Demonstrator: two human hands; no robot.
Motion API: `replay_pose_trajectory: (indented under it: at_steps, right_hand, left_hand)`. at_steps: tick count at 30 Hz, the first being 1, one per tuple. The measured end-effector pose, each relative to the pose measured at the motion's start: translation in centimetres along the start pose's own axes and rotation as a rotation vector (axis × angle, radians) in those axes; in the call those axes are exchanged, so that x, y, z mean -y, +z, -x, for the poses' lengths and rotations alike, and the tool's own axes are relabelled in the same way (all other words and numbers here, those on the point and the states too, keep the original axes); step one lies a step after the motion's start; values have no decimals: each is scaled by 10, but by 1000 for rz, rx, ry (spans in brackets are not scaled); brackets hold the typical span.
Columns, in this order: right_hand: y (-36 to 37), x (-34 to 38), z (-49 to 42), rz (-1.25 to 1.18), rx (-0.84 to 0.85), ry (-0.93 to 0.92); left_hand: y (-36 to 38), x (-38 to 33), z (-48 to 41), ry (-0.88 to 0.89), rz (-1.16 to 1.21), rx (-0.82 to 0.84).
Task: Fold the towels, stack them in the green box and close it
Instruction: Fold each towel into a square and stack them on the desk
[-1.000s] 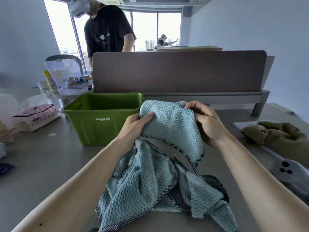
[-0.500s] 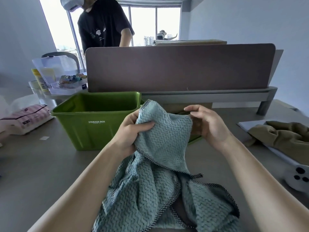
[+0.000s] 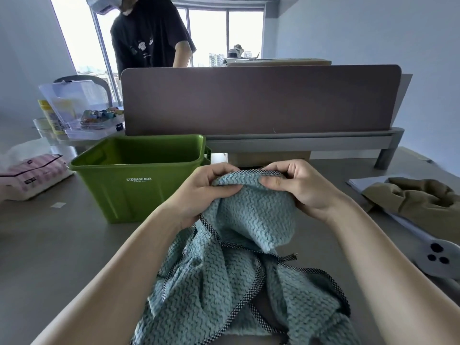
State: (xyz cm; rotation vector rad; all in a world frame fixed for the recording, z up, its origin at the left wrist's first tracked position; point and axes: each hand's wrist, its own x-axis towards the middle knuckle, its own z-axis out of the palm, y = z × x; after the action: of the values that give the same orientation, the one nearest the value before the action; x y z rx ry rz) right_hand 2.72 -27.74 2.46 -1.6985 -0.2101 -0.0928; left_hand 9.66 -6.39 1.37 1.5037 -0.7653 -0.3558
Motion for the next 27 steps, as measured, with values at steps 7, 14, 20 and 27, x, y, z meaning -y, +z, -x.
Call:
replay_pose_trajectory:
  at_steps: [7, 14, 20, 27]
  right_hand:
    - [-13, 3, 1, 232, -252, -96]
    - [-38, 10, 8, 223, -235, -97]
    - [-49, 16, 14, 225, -203, -153]
    - [-43, 22, 13, 476, -589, -255]
  left_hand:
    - [-15, -11, 0, 29, -191, -191]
    - [-34, -18, 1, 127, -9, -328]
    - [-32, -27, -1, 236, 117, -440]
    - [-32, -37, 0, 286, 68, -685]
